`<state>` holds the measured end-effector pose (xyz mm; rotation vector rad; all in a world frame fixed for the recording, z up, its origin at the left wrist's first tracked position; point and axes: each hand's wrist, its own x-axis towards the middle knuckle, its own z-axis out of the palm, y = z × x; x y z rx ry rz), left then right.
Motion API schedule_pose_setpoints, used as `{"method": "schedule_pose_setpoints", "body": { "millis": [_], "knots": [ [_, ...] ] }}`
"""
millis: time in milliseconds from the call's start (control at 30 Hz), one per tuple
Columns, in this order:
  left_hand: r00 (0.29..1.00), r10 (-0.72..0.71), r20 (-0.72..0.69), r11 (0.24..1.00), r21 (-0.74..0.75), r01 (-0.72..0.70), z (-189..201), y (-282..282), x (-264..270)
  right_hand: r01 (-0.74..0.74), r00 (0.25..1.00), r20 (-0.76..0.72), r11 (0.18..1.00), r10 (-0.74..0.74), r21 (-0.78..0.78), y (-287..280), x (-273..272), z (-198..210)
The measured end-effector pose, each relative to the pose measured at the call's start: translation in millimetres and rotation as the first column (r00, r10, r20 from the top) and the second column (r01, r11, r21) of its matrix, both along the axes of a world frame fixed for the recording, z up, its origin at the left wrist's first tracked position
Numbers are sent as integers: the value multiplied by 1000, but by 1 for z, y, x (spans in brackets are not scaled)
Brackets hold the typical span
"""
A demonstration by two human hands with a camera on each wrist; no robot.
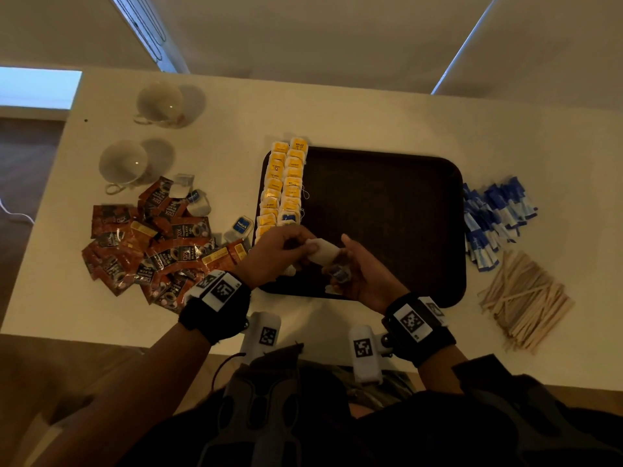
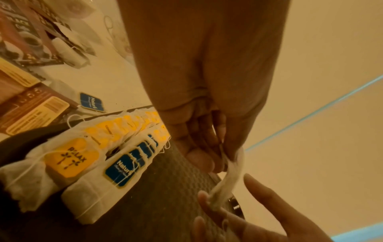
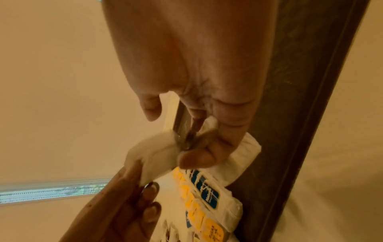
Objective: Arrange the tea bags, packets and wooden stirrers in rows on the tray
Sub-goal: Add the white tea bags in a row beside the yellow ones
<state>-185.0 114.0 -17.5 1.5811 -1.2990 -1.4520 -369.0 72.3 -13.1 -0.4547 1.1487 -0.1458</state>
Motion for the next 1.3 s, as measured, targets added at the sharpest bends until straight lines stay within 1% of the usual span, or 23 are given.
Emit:
{"method": "schedule_pose_setpoints", "body": {
  "millis": [133,233,300,367,433,500,600,733,833,900,1033,1100,1167,1233,1300],
  "knots": [
    [1000,-31,3,998,46,30,4,-2,7,-158,987,-7,975,159,-153,-1,-4,5],
    [1000,4,13,999,41,-4,3,-3,8,-211,977,-26,953,211,-219,-3,0,7],
    [997,25,74,999,45,-28,0,-3,8,-199,980,-29,956,197,-215,-3,3,7],
    [991,69,114,996,45,-75,-1,-1,7,-145,989,2,973,148,-180,-3,4,7],
    [985,150,86,987,51,-154,-2,0,6,-115,992,27,980,121,-163,-3,4,7],
    [972,232,43,970,60,-234,0,1,6,-127,991,22,977,133,-170,-4,3,9],
    [961,276,26,960,46,-277,0,3,9,-128,990,36,977,136,-169,-5,1,10],
    [975,217,56,976,21,-219,0,8,9,-96,992,66,979,109,-180,-2,0,11],
    [984,115,138,992,25,-120,1,9,7,-97,992,53,971,111,-220,0,1,12],
    [989,73,128,996,33,-78,2,9,4,-95,993,50,968,109,-233,0,2,13],
    [992,64,110,997,39,-69,6,7,2,-104,994,-7,949,107,-296,0,3,14],
    [995,8,94,999,42,-12,6,5,2,-116,993,-48,933,106,-340,-1,4,15],
    [994,-49,98,997,56,44,8,4,0,-107,994,-51,923,95,-369,-1,5,16],
    [988,-51,147,998,46,44,6,3,-3,-117,993,-49,912,106,-393,-1,7,18],
    [988,-10,155,1000,12,8,4,3,-6,-138,990,-57,907,126,-399,-1,9,18]
  ]
}}
